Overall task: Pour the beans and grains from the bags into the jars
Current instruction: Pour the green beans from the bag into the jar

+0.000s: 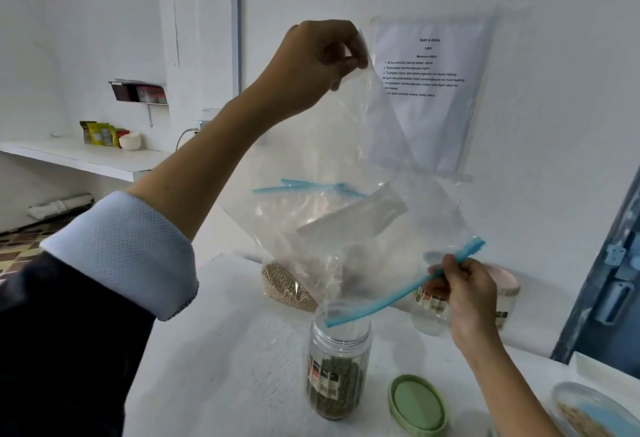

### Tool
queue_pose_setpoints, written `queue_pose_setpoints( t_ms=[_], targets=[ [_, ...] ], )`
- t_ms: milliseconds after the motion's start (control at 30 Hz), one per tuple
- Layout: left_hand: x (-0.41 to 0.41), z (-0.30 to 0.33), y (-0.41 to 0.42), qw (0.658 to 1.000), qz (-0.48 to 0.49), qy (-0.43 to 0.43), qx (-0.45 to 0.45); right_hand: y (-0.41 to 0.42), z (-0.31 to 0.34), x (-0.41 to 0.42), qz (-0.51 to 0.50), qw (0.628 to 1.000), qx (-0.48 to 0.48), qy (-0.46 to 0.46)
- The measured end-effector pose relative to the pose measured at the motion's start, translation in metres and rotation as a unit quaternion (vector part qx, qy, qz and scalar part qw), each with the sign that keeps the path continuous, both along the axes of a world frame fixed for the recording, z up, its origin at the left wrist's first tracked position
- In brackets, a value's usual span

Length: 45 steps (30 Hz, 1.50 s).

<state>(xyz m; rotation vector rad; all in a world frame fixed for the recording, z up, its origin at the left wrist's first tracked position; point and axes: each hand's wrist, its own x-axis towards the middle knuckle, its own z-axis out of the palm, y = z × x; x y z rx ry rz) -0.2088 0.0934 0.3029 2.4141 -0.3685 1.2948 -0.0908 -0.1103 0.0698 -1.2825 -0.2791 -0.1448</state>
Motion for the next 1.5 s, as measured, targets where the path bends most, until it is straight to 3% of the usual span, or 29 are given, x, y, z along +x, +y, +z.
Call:
queue_pose_setpoints(
  t_ms=[233,567,867,1100,1333,1500],
  targets=[
    [0.000,0.001,0.002,1.000,0.006,0.006,-0.002,0.004,0.002,-0.001,0.012,1.000,-0.018,0.011],
    [0.001,0.000,0.026,0.999,0.022,-0.012,-0.037,0.008,0.021,0.003,-0.043,0.998,0.037,-0.006],
    [0.000,-0.025,0.095,0.985,0.035,-0.027,-0.165,0.031,0.049,0.016,-0.043,0.995,-0.075,-0.052],
    [-0.008,-0.061,0.143,0.954,0.023,-0.011,-0.300,0.041,0.083,0.017,-0.028,0.987,-0.131,-0.091],
    [0.001,-0.072,0.159,0.929,0.005,-0.074,-0.362,0.038,0.141,0.013,-0.063,0.979,-0.111,-0.159],
    [0.019,-0.074,0.157,0.921,-0.059,-0.023,-0.383,0.019,0.153,0.018,-0.106,0.971,-0.124,-0.173]
  ],
)
